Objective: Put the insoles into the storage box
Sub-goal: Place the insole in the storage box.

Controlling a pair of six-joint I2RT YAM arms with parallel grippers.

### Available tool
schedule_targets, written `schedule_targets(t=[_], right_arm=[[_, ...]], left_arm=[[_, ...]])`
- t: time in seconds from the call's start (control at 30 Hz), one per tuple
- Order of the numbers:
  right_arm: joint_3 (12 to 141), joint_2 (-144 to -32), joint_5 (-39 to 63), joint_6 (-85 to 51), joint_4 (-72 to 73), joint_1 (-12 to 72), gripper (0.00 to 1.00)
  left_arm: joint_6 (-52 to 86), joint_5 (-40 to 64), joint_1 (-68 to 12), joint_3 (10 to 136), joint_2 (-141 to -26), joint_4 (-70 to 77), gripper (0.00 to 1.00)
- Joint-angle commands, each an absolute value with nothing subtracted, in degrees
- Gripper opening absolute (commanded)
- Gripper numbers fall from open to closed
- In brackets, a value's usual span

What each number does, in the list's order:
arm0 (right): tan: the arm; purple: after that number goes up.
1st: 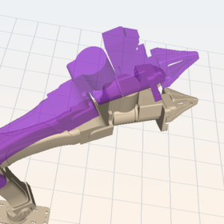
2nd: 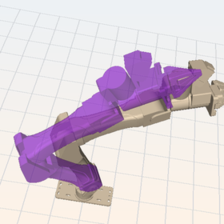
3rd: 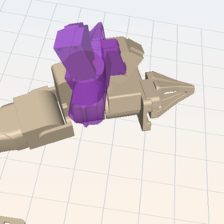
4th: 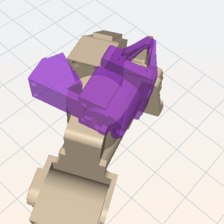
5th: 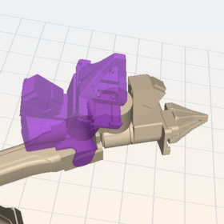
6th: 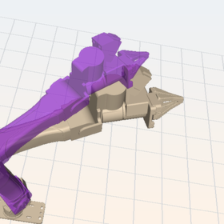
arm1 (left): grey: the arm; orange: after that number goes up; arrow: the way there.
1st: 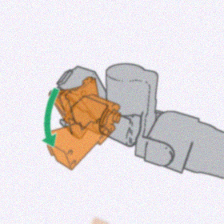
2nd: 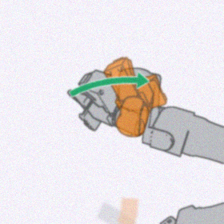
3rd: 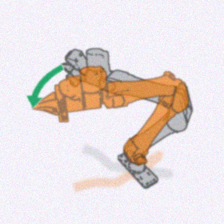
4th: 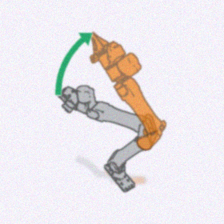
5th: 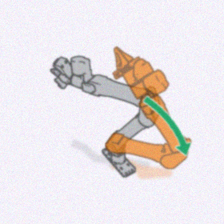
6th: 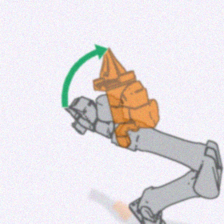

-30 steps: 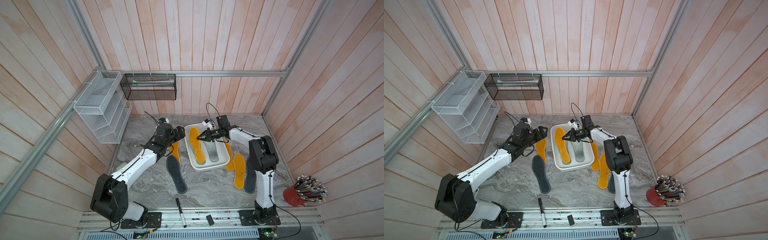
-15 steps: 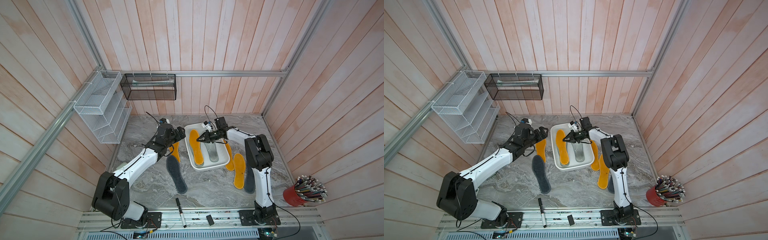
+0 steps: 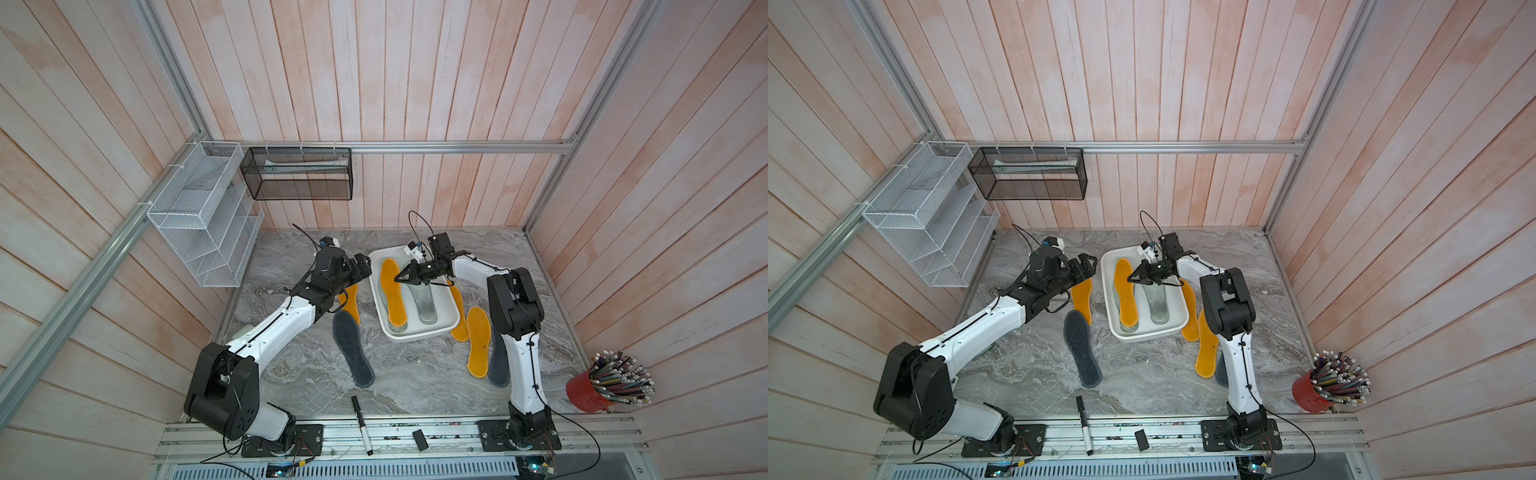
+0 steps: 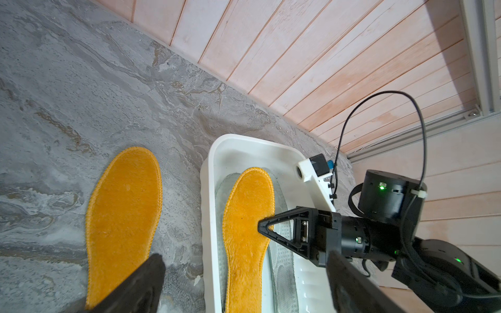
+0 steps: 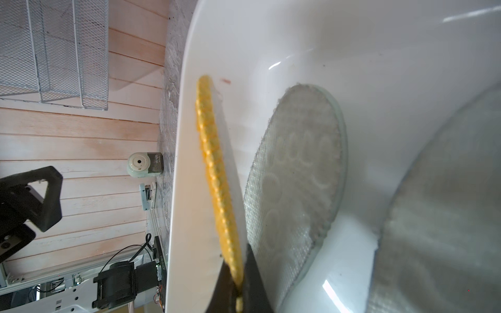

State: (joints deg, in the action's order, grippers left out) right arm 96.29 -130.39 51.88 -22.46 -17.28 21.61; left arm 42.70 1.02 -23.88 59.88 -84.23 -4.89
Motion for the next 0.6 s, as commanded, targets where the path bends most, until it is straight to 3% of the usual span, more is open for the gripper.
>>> schedule_targets(t=[0.0, 0.27, 0.43, 0.57], right_arm=[[98.32, -131.69, 50.07, -21.01, -19.5, 21.4, 0.0], [100.44, -132.54, 48.0, -19.61, -21.91, 21.72, 0.03], [101.42, -132.93, 47.07, -18.83, -23.25, 22.04, 0.14], [101.76, -133.06, 47.19, -18.35, -23.7, 22.02, 0.12]], left_arm=[[42.19, 1.14, -23.54, 60.47, -85.12, -3.89, 0.94], [42.28, 1.48, -23.55, 60.73, -85.78, -3.51, 0.95], [42.4, 1.67, -23.51, 60.76, -86.22, -3.18, 0.95], [42.45, 1.67, -23.55, 60.97, -86.46, -3.08, 0.95]])
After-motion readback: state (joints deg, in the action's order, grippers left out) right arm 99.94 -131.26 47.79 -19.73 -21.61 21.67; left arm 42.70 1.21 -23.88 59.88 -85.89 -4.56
